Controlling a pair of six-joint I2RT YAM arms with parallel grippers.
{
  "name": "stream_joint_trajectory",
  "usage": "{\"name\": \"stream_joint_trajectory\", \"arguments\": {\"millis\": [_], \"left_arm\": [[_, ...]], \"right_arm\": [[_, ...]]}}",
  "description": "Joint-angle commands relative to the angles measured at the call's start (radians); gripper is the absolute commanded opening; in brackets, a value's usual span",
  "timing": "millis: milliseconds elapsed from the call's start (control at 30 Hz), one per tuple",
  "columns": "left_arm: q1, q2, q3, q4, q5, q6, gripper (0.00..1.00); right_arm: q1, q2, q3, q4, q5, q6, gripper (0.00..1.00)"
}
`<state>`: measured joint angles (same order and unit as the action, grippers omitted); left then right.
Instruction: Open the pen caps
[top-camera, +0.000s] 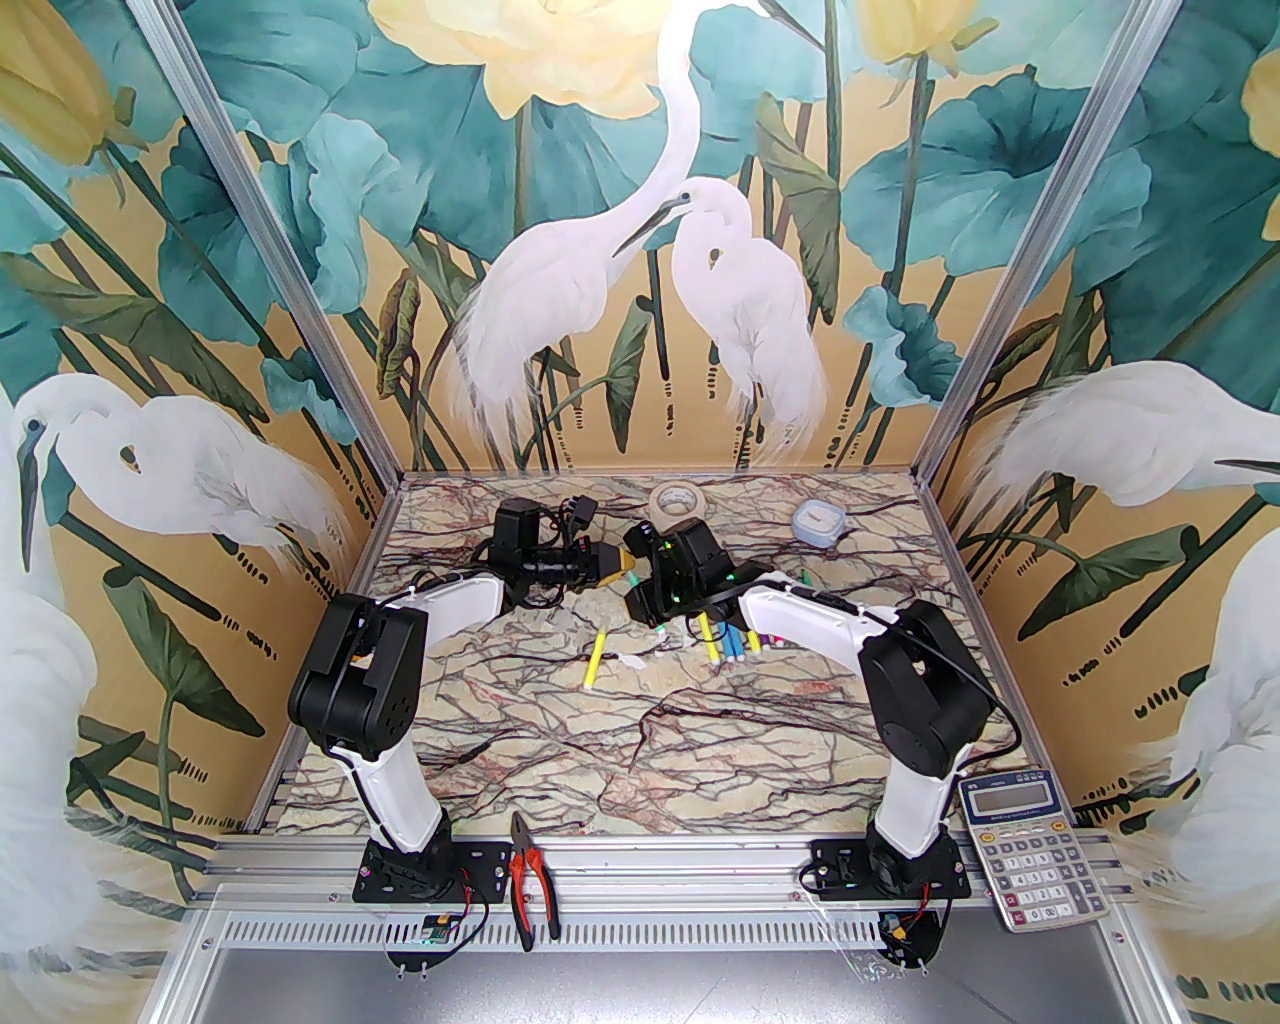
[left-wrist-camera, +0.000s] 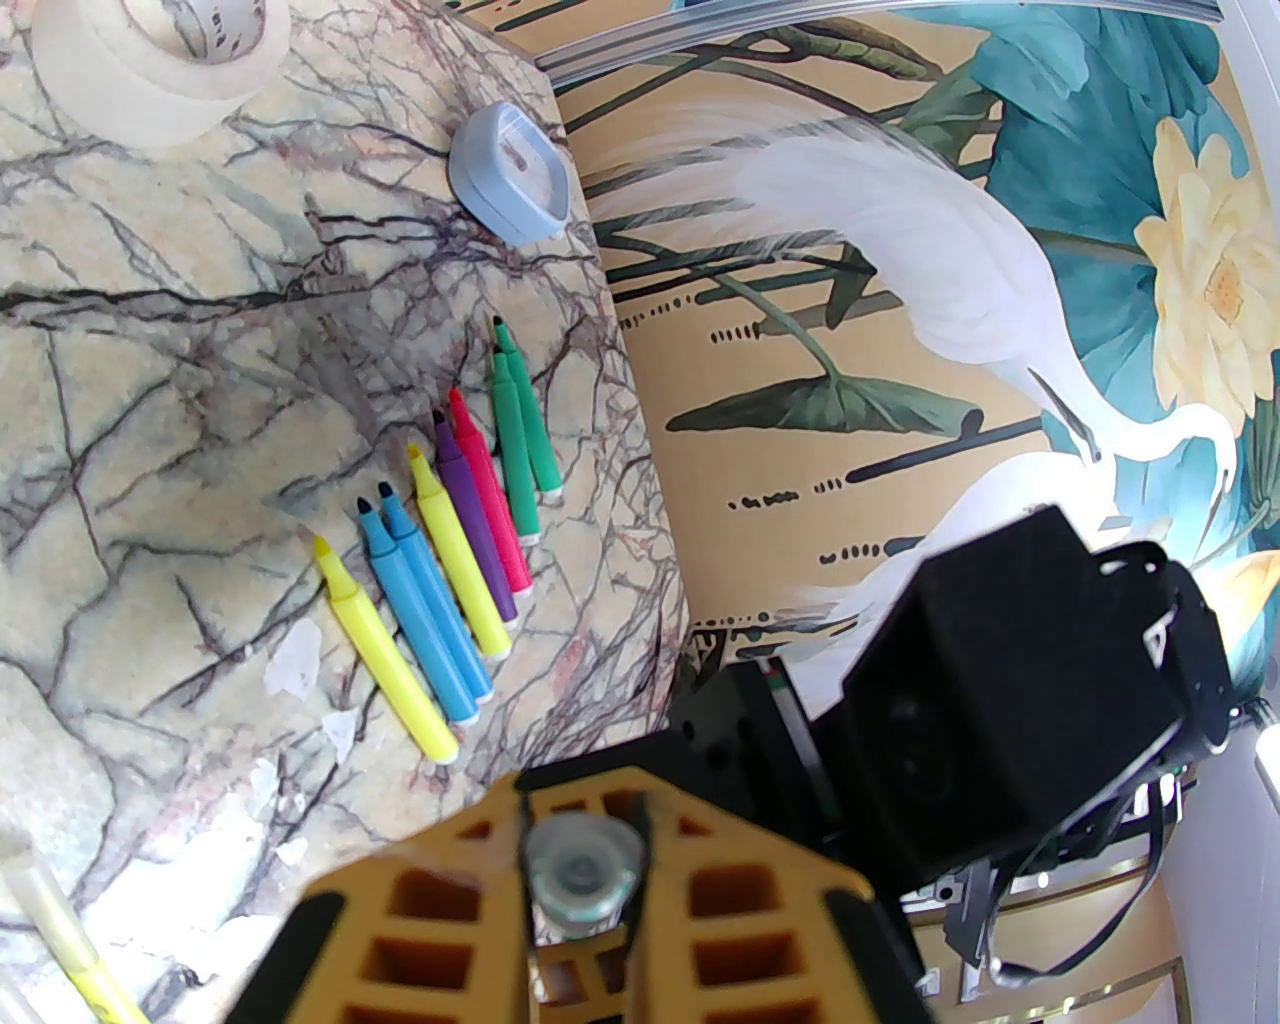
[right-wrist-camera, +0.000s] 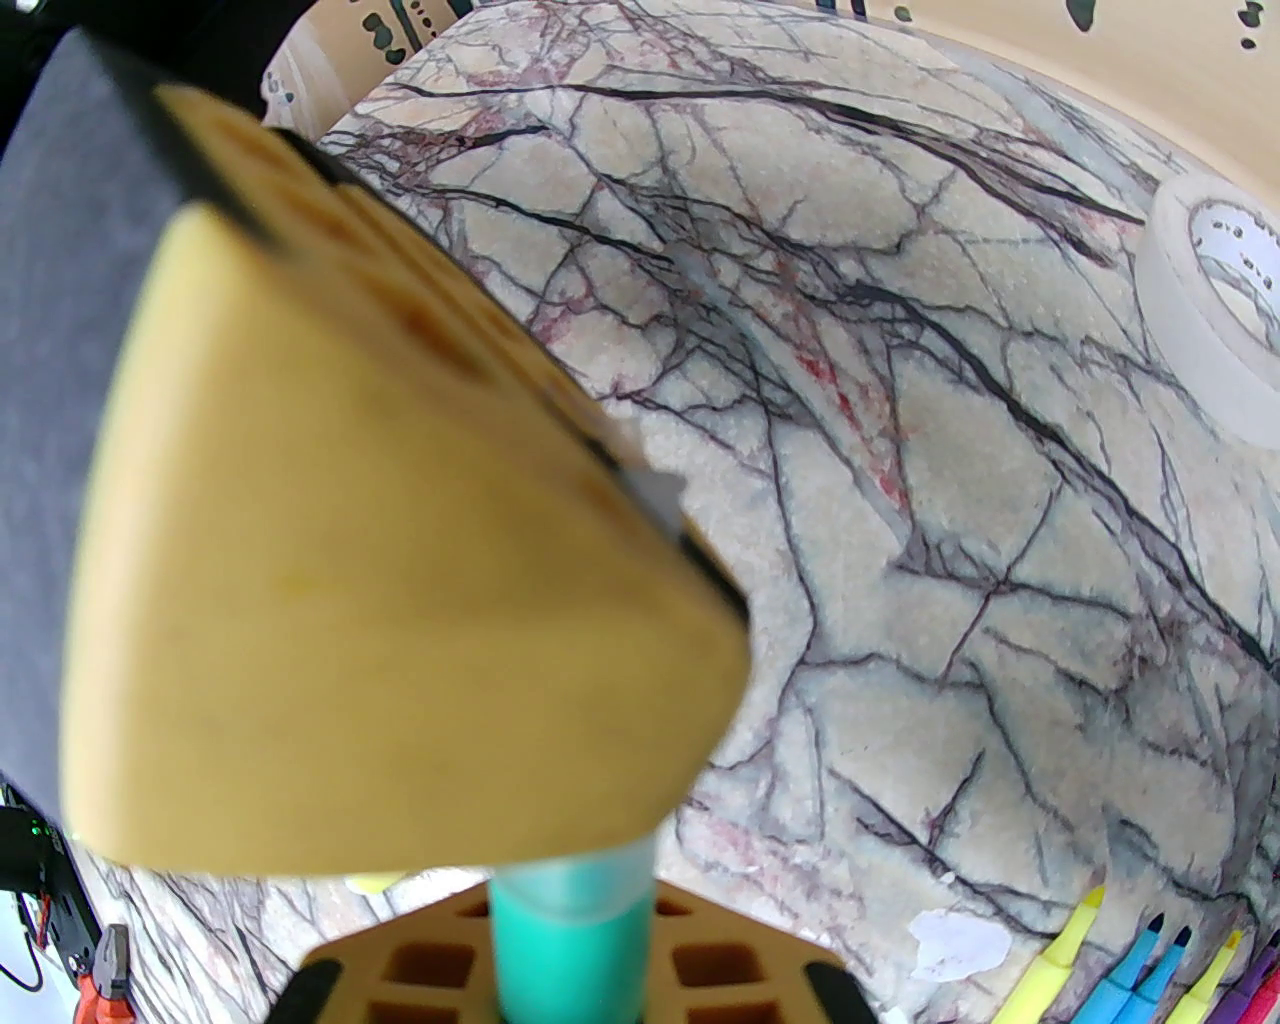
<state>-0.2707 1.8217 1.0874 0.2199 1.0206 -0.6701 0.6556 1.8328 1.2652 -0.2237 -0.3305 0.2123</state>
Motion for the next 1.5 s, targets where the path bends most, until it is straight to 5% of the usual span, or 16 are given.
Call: {"name": "stream_joint_trajectory", "arguments": {"millis": [0,600,1467], "left_arm": [[0.001,-0.016,-0.005,0.016,0.023,-0.011,0.06],[0.092,-0.011,0.003,-0.083,-0.09,-0.017,0.0],[0.164,-0.044,0.028,-0.23,-0.171,-0.006,0.0]], "right_arm": [[0.0,0.006,0.016,-0.023,0.004,-0.007,0.05],[0.045,-0.039,-0.097,-0.139,0.136,-0.137,0.0],[0.049,-0.097,-0.215,-0.06,0.195,-0.133,0.0]]}}
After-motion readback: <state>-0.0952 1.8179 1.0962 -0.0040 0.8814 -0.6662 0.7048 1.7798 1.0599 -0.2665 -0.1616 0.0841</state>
